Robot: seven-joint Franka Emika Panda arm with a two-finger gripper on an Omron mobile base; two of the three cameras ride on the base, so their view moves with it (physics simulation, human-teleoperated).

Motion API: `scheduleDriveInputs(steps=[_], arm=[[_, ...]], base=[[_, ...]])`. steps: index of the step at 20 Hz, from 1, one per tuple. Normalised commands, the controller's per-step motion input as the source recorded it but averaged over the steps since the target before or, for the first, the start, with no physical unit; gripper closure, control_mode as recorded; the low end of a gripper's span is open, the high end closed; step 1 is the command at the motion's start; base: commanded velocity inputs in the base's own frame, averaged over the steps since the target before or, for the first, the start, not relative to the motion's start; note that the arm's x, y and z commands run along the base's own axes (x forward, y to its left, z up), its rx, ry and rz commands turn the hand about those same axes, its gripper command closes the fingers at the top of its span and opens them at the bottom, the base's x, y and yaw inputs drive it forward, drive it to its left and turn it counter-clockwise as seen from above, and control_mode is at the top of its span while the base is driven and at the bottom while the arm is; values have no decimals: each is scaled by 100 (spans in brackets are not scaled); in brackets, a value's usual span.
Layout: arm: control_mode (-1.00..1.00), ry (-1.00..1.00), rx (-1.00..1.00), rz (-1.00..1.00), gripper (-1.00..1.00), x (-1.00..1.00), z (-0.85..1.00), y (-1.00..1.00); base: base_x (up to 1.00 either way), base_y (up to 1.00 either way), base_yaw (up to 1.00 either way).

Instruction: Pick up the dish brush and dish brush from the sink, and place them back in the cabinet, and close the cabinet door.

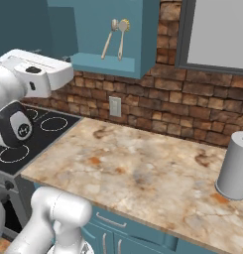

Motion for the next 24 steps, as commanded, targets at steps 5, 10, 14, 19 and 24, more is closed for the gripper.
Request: scheduleDriveInputs(steps=[5, 10, 14, 19, 24], arm=[[-100, 0, 0, 0, -100, -54, 9, 28], [-100, 0, 0, 0, -100, -43, 12, 24], [-100, 0, 0, 0, -100, -56, 8, 18], [-100, 0, 0, 0, -100, -56, 0, 23], [-100, 1, 0, 1, -100, -47, 0, 39]], base=[[0, 0, 0], [0, 0, 0], [0, 0, 0], [0, 0, 0], [0, 0, 0]])
